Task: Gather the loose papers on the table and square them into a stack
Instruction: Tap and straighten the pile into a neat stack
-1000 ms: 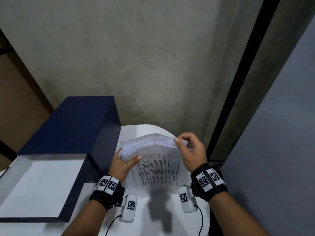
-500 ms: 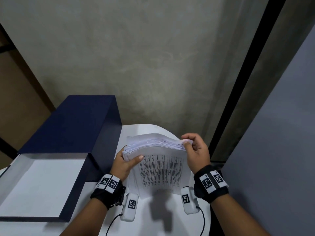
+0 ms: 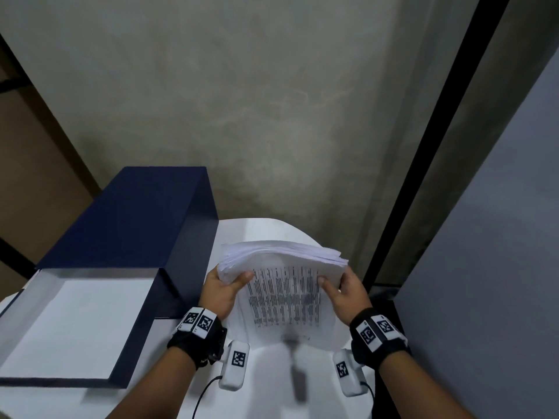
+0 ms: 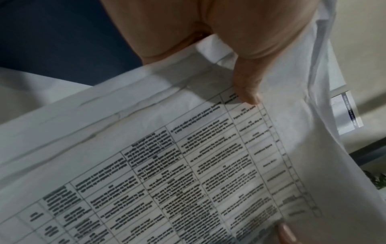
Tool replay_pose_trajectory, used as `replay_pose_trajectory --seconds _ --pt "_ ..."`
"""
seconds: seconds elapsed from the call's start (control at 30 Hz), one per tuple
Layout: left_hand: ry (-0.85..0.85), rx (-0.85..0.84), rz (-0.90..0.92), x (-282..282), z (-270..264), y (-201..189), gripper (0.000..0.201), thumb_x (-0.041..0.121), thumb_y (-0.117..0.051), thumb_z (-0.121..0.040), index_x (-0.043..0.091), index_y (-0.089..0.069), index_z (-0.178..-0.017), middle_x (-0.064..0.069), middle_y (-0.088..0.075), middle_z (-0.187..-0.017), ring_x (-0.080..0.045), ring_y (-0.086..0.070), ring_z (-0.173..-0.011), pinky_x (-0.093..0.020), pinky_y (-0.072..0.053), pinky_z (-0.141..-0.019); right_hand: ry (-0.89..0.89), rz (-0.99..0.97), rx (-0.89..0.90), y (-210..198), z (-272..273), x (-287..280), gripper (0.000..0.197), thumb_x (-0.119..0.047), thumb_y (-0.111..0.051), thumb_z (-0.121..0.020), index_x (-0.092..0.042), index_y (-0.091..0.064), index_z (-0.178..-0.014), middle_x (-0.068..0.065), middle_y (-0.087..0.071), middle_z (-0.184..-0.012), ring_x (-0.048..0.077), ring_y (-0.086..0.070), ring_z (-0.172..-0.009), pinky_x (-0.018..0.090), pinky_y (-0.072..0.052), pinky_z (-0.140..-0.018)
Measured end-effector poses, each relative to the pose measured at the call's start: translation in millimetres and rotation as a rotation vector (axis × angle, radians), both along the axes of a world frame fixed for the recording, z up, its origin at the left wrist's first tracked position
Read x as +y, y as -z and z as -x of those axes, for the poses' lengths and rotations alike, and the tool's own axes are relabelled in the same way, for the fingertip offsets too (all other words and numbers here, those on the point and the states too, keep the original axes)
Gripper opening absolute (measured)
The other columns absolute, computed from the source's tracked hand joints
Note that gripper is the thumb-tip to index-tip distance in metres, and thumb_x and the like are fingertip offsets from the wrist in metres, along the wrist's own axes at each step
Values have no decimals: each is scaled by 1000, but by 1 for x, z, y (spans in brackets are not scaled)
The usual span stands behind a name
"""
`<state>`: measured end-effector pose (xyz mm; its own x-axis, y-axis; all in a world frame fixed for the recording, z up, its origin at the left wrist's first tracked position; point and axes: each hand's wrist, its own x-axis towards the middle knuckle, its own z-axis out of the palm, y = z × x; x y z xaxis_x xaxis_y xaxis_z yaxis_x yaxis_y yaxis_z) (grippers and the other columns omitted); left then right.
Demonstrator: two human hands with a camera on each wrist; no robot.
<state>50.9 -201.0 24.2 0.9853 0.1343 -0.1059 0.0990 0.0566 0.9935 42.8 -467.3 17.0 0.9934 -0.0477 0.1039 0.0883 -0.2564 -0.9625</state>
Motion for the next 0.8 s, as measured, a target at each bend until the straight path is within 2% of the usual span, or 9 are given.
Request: replay_pose_trajectory --seconds 0.07,0.13,0.3,0.37,0.43,0.5,0.57,0.63,0.8 --pt "-62 8 6 -6 -2 -9 22 13 -76 -78 10 -69 -98 -7 -76 -95 -24 -71 -94 -43 -54 -92 34 78 -23 -4 -2 11 28 -14 -56 -94 -32 -50 -115 -14 -66 -106 2 -64 -100 38 -49 -99" --pt "-93 -13 32 -14 -7 -25 14 16 -74 -80 15 -69 -93 -3 -76 -89 -24 -72 -92 -39 -56 -85 60 123 -65 -15 -3 18 27 -18 -49 -97 -25 -40 -122 -12 -63 -104 9 -62 -97 38 -51 -91" --pt "-49 -121 71 -20 -11 -45 33 9 -72 -81 3 -62 -112 -9 -72 -99 -20 -71 -89 -29 -57 -77 73 55 -134 -31 -4 19 34 -17 -46 -93 -31 -33 -122 -5 -61 -110 9 -62 -100 29 -51 -84" --pt "-66 -51 41 -18 -6 -29 46 7 -69 -69 3 -59 -114 -11 -70 -101 -25 -68 -93 -37 -56 -82 37 78 -34 -17 2 16 47 -3 -47 -90 -24 -30 -130 -5 -60 -114 4 -60 -101 20 -49 -88" --pt "-78 64 -36 -13 1 -3 47 2 -62 -63 11 -58 -109 -11 -69 -98 -34 -65 -98 -47 -54 -88 4 111 86 -2 13 15 54 3 -47 -86 -17 -30 -132 0 -59 -114 12 -59 -103 12 -46 -88" --pt "-60 144 -112 -5 8 14 56 0 -60 -58 23 -57 -109 -7 -70 -94 -34 -65 -98 -51 -54 -86 10 93 118 6 20 13 56 11 -48 -82 -24 -31 -122 -6 -59 -105 7 -59 -95 2 -43 -74" --pt "-28 168 -118 -2 10 19 72 1 -56 -51 25 -56 -119 -4 -70 -96 -30 -65 -97 -46 -56 -82 43 78 130 7 19 11 59 15 -48 -80 -28 -29 -117 -9 -58 -101 6 -59 -93 7 -46 -71" --pt "-12 193 -118 -5 9 21 73 2 -54 -49 12 -55 -122 -6 -68 -94 -33 -63 -99 -35 -54 -72 52 83 144 10 17 12 61 13 -49 -79 -30 -28 -116 -8 -58 -102 15 -60 -94 21 -49 -78" --pt "-37 129 -130 -10 11 22 62 2 -69 -74 22 -37 -122 -1 -62 -107 -19 -61 -96 -35 -48 -84 113 57 102 12 17 18 56 13 -51 -80 -35 -35 -105 2 -58 -104 18 -58 -93 13 -44 -74"
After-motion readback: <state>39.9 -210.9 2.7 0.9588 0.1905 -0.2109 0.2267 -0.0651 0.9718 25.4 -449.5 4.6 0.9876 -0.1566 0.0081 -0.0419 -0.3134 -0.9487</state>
